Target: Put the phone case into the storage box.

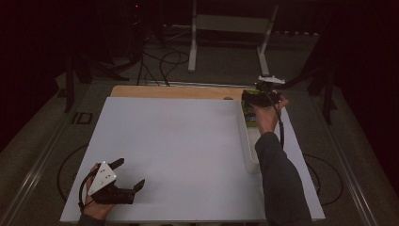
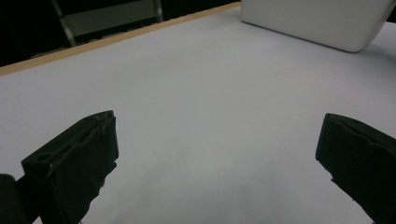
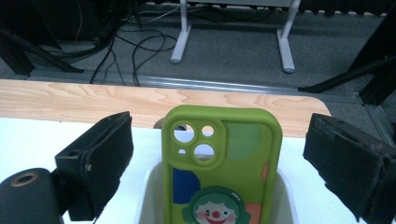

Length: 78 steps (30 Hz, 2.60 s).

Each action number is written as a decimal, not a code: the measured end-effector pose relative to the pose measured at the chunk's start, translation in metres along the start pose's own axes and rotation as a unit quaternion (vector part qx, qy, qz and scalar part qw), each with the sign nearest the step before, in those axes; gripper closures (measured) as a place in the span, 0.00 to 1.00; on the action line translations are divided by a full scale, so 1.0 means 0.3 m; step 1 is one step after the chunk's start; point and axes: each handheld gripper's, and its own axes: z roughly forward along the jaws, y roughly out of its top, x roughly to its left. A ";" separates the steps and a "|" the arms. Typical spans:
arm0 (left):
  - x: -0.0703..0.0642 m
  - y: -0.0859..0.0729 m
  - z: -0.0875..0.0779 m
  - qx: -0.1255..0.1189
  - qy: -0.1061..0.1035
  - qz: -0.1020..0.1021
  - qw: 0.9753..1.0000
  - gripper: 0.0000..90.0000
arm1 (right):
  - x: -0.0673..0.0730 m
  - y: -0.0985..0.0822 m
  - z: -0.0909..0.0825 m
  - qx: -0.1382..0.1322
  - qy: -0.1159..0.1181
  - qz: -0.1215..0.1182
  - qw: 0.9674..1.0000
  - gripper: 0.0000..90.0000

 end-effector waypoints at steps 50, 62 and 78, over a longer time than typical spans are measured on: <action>-0.001 0.001 0.003 -0.005 0.001 -0.006 1.000 0.00 | 0.102 -0.003 -0.266 -0.010 0.146 -0.090 0.985 0.09; 0.005 0.000 0.002 -0.006 0.005 -0.011 1.000 0.00 | 0.148 -0.069 -0.325 -0.005 0.172 -0.107 0.979 0.09; 0.007 0.000 0.004 -0.004 0.008 -0.015 1.000 0.00 | 0.129 -0.200 -0.414 -0.021 0.204 -0.089 0.975 0.09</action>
